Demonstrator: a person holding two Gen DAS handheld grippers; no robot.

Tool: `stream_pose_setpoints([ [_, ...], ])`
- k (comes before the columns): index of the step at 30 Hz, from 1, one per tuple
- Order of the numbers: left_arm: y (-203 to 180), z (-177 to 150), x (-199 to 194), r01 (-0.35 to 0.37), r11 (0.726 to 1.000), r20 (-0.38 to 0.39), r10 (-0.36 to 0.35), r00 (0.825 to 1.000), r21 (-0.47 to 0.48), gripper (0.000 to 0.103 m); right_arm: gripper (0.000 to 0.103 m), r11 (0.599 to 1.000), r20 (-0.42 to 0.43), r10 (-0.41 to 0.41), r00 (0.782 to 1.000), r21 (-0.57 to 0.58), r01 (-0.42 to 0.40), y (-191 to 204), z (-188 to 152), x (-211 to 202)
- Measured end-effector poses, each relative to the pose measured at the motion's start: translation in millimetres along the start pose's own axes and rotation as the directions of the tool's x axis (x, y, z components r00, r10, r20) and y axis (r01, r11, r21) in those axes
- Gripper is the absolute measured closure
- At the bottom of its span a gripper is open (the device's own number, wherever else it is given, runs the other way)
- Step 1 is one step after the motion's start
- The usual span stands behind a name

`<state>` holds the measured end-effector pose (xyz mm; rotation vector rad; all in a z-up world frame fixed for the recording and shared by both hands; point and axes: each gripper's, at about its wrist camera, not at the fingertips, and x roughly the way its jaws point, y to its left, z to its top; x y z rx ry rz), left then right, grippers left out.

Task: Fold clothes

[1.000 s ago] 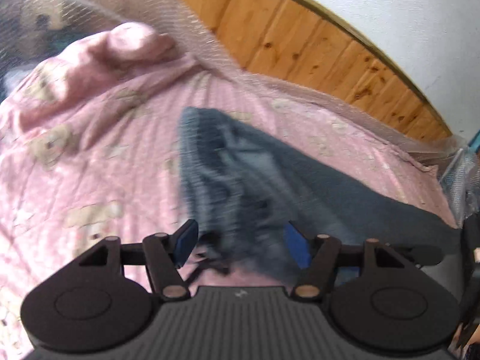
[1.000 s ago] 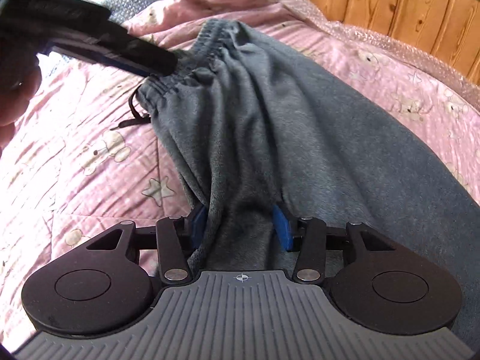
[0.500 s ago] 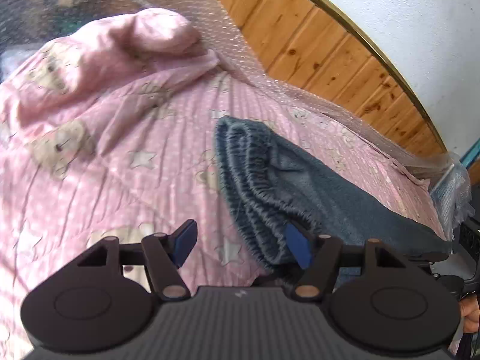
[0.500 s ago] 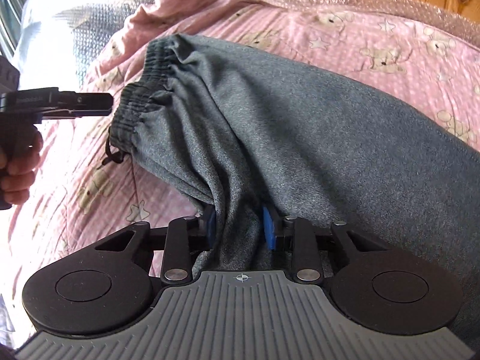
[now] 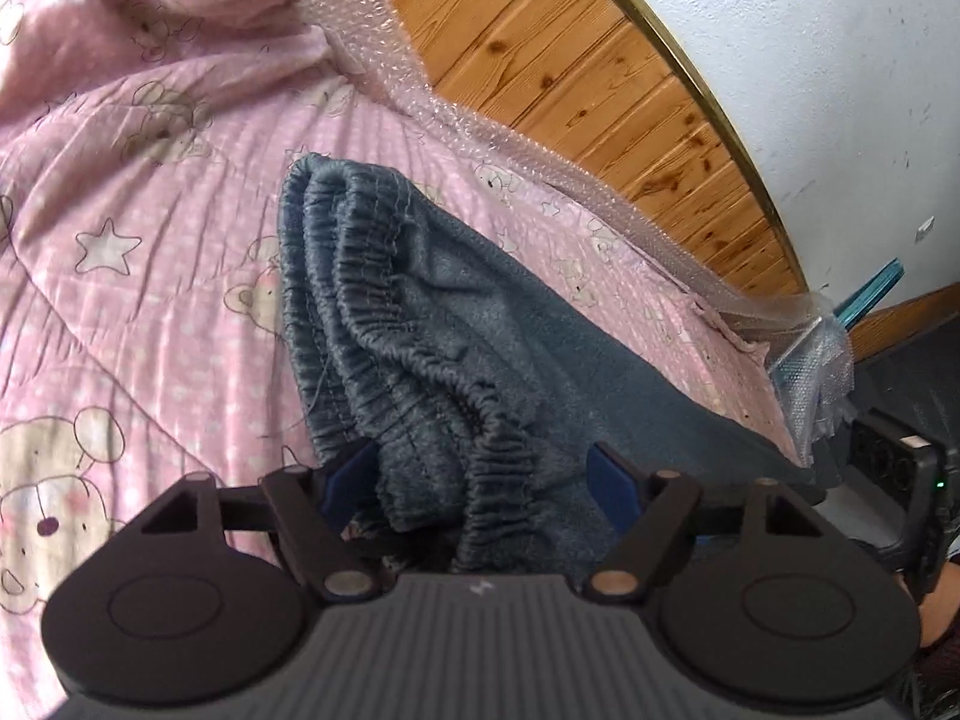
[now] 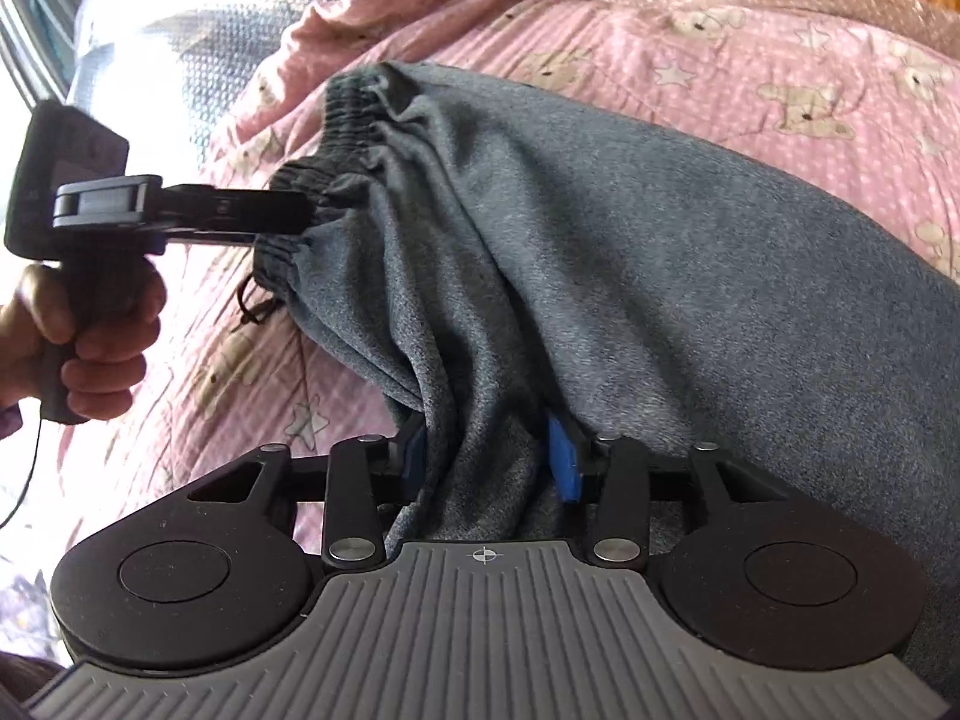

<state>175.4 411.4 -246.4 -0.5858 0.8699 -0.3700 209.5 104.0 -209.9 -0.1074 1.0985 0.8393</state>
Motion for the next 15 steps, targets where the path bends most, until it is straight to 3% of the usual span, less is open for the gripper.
stream_pose_setpoints([
  [1, 4, 2, -6, 0.018, 1.000, -0.016, -0.018, 1.000, -0.020, 0.085, 0.057, 1.000, 0.005, -0.001, 1.000, -0.012, 0.001, 4, 0, -2],
  [3, 12, 7, -18, 0.053, 0.997, -0.046, -0.056, 0.997, -0.060, 0.088, 0.057, 0.998, 0.036, 0.059, 0.998, -0.026, -0.058, 9, 1, -20],
  [7, 18, 23, -84, 0.061, 0.998, -0.141, -0.056, 0.988, 0.034, 0.091, 0.057, 0.976, 0.107, 0.214, 0.971, -0.056, -0.209, 18, 5, -62],
  [8, 24, 25, -101, 0.059, 0.997, -0.183, -0.048, 0.982, 0.055, 0.092, 0.056, 0.969, 0.116, 0.245, 0.963, -0.066, -0.239, 18, 5, -71],
  [10, 39, 23, -117, 0.010, 0.998, -0.284, 0.010, 0.959, 0.069, 0.094, 0.044, 0.960, 0.120, 0.276, 0.954, -0.082, -0.267, 12, 3, -83],
  [12, 53, 16, -115, -0.062, 0.996, -0.342, 0.080, 0.936, 0.064, 0.095, 0.042, 0.975, 0.110, 0.214, 0.971, -0.075, -0.207, 0, 4, -78],
  [15, 68, 6, -113, -0.153, 0.987, -0.297, 0.159, 0.942, 0.045, 0.094, 0.042, 0.993, 0.081, 0.084, 0.993, -0.086, -0.077, -23, 16, -57],
])
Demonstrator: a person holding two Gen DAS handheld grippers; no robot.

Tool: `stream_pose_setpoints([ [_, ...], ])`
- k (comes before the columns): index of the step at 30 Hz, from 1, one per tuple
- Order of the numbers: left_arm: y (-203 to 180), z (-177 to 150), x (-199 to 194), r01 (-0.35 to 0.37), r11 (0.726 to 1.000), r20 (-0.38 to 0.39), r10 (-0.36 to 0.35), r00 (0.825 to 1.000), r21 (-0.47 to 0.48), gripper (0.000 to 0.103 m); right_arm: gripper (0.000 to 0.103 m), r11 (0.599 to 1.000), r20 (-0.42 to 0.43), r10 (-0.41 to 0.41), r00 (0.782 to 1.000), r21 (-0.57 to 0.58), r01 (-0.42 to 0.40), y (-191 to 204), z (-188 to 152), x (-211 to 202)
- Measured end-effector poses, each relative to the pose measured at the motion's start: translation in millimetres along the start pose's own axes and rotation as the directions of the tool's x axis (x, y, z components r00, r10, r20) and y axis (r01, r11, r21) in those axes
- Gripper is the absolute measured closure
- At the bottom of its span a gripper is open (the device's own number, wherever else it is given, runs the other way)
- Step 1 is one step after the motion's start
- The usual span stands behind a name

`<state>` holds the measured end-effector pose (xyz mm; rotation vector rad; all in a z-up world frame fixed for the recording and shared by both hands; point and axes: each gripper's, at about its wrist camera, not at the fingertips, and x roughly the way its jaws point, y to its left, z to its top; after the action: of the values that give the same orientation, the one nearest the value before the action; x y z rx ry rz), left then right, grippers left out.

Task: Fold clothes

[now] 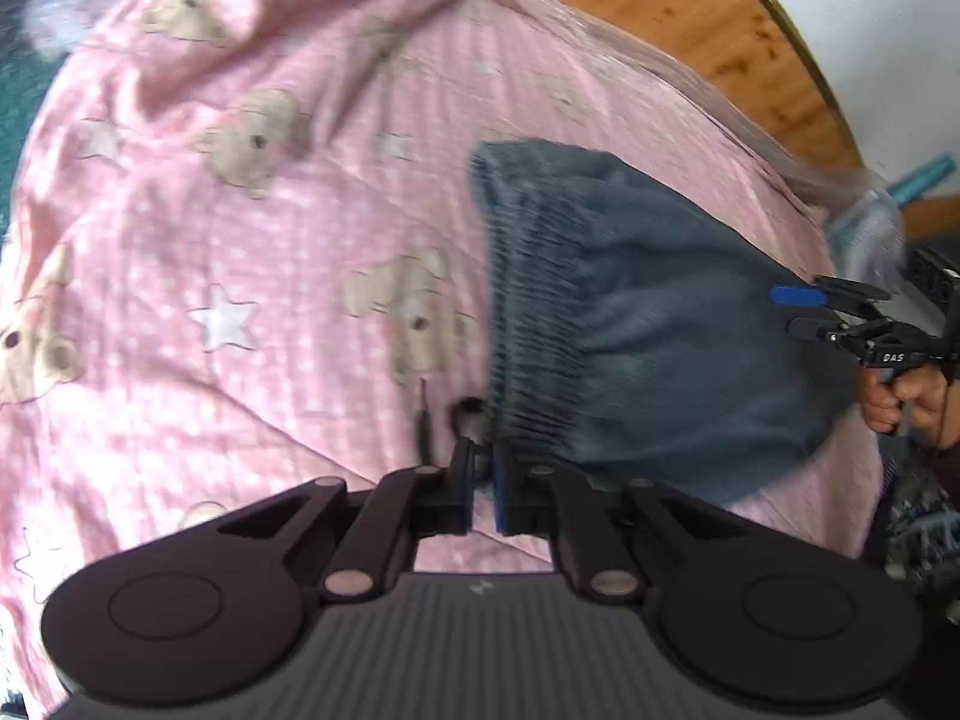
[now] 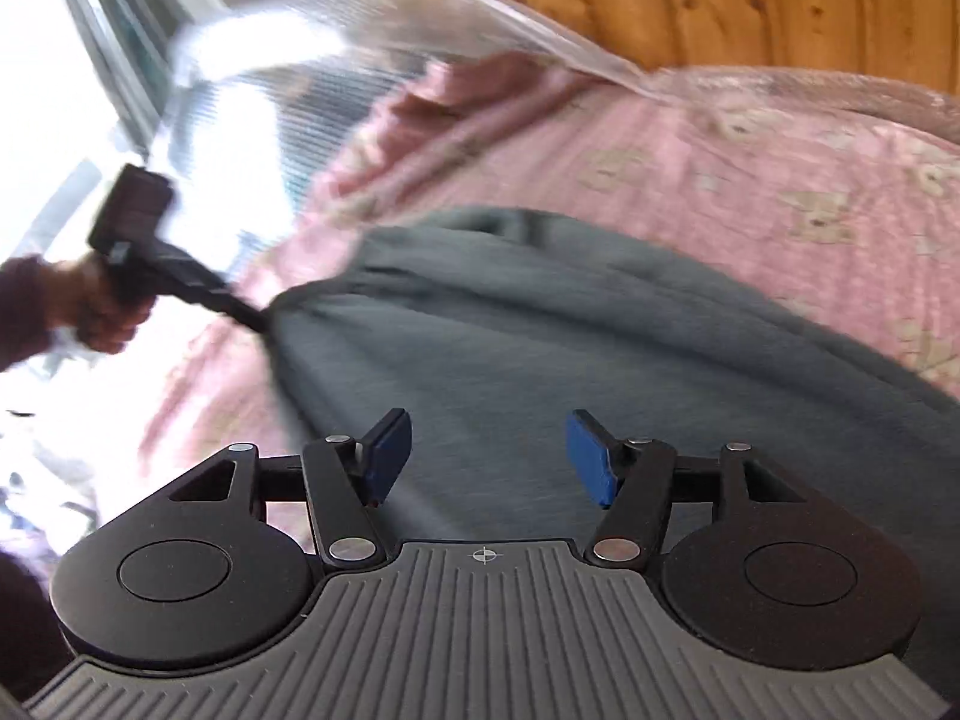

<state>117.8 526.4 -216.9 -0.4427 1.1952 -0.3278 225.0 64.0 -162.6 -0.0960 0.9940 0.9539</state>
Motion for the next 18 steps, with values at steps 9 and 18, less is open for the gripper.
stream_pose_setpoints([
  [9, -23, 10, 2, 0.122, 0.992, 0.203, -0.113, 0.973, -0.033, 0.051, 0.034, 0.952, 0.028, -0.049, 0.998, -0.302, 0.055, 1, 84, 74],
  [18, -56, 13, 15, 0.086, 0.993, 0.226, -0.103, 0.969, 0.084, 0.050, 0.101, 0.804, -0.190, -0.027, 0.981, -0.588, -0.091, 80, 94, 162],
])
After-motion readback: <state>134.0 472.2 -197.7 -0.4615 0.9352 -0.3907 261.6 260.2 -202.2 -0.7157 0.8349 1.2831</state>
